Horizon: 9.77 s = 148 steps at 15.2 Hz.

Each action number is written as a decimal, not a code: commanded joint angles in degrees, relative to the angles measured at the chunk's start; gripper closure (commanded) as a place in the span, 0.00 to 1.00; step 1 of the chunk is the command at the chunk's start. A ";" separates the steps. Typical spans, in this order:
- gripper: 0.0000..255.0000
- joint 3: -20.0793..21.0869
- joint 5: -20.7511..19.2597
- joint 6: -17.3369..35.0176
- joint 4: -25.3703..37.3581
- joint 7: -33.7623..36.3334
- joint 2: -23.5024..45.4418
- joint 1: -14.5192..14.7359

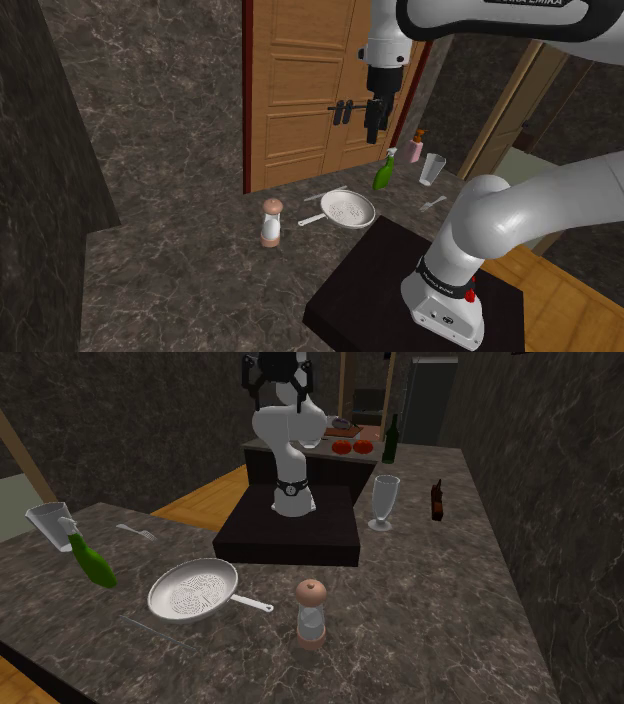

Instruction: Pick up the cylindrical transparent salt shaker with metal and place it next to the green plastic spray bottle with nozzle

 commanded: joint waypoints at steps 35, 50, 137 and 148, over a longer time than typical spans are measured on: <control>0.00 5.78 -4.87 30.66 29.73 17.63 69.86 1.99; 1.00 5.53 -5.33 34.58 27.15 17.93 71.23 1.95; 1.00 -4.56 -6.30 1.32 24.30 -8.10 32.63 -10.49; 1.00 -13.66 -12.43 4.31 18.67 -22.27 27.33 -16.99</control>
